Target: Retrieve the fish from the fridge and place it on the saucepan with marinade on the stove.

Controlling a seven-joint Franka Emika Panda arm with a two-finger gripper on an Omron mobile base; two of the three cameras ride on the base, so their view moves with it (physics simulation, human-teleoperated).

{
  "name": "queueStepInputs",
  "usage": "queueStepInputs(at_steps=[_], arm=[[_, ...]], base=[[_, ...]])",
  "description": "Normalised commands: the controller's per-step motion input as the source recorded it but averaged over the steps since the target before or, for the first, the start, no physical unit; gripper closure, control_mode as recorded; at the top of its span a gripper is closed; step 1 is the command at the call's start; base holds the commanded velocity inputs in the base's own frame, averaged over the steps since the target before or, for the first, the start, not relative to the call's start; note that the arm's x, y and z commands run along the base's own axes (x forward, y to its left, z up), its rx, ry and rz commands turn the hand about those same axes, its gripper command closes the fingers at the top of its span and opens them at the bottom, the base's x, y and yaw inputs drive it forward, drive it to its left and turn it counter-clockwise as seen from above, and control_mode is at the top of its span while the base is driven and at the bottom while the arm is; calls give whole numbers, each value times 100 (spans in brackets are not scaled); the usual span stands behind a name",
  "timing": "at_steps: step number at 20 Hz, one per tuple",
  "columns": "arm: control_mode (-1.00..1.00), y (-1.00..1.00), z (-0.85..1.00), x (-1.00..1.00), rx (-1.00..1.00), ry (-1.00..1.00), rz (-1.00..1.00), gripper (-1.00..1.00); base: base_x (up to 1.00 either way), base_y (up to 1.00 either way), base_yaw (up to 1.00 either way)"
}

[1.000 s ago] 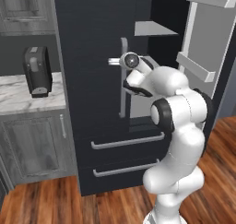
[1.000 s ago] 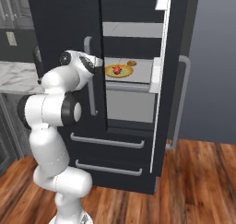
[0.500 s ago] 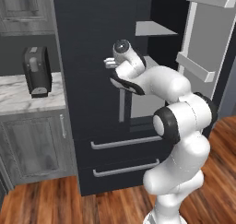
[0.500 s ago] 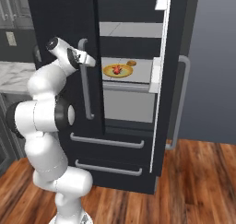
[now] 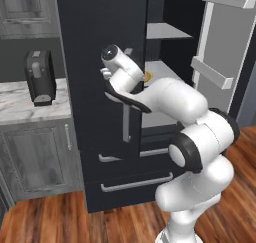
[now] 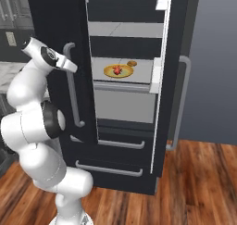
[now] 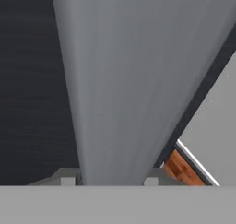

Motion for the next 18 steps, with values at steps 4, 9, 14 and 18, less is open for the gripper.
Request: queueStepInputs(at_steps=[4,9,14,18], arm=[[-100,65,-13,-64,0,0,-19,100],[-100,38,-3,-16,0,0,-18,100],[-100,5,0,-7,0,0,-12,-100],[-100,-1,0,-36,0,-2,-14,-100]], base=[[0,0,0],[0,0,0],[0,0,0],[0,0,0]])
